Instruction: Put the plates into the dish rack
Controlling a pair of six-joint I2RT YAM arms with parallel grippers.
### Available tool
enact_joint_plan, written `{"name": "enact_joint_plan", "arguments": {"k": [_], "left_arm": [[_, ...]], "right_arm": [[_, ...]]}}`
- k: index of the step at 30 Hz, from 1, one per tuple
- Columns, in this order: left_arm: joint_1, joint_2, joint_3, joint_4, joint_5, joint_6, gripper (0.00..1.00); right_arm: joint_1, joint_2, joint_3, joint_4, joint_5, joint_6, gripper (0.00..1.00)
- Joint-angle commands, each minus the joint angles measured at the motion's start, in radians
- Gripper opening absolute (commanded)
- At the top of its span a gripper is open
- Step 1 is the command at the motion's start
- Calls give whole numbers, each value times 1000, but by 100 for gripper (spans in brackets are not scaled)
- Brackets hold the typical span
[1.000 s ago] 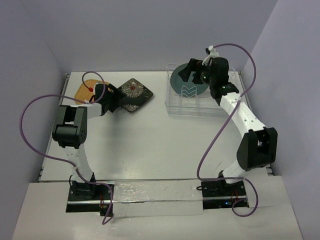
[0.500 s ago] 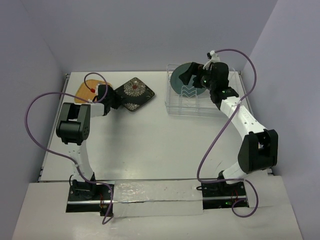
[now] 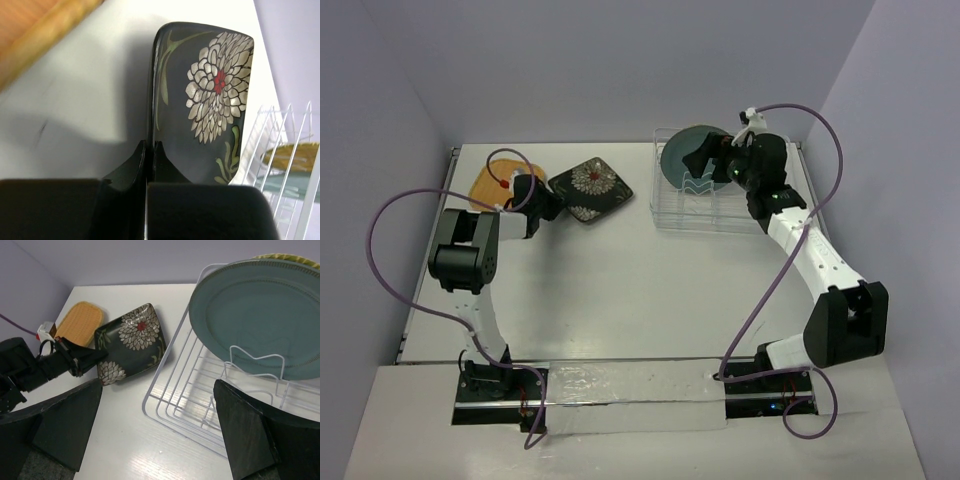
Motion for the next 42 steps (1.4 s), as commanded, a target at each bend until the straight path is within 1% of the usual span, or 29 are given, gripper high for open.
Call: {"name": "enact_joint_plan", "arguments": {"k": [1,4,6,8,11,13,15,18,21,25,33,36,39,40,42], "left_arm": [[-23,-194,-124,67,14,129,0],[-39,-281,-225,117,37,169,0],[-51,-357,-293,143,62,194,0],[-59,-412,-338,145,74,209,0],[-67,-577,-437,151,83,217,0],[-70,-650,-478,154,91,234,0],[-74,-730,-529,154,128,272,0],[-76,-846,-580,154,156,284,0],[-76,-920,-620,138,163,277,0],[-76,-1023,-648,134,203,277,0],[-76,-1101,-660,157,285,243,0],[-76,-1109,-672,190,321,224,0],[-76,-1110,-678,222,352,206,0],[-77,-1110,-681,228,352,199,0],[-76,-1113,-690,250,353,179,0]], "right_arm": [[25,-12,-17,61,-116,-83,100],[68,14,-6,46,-241,-153,100],[114,32,9,15,-287,-208,100],[140,41,15,-2,-285,-234,100],[170,60,7,-18,-302,-258,100],[185,71,2,-19,-314,-276,100],[214,84,0,-73,-339,-320,100],[267,80,-28,-99,-318,-363,100],[272,82,-59,-91,-323,-284,100],[279,111,-133,17,-415,-183,100],[293,203,-134,129,-474,-118,99],[299,232,-126,201,-505,-96,96],[303,258,-98,233,-514,-87,92],[304,271,-83,238,-518,-82,83],[309,286,-71,244,-546,-81,73]]}}
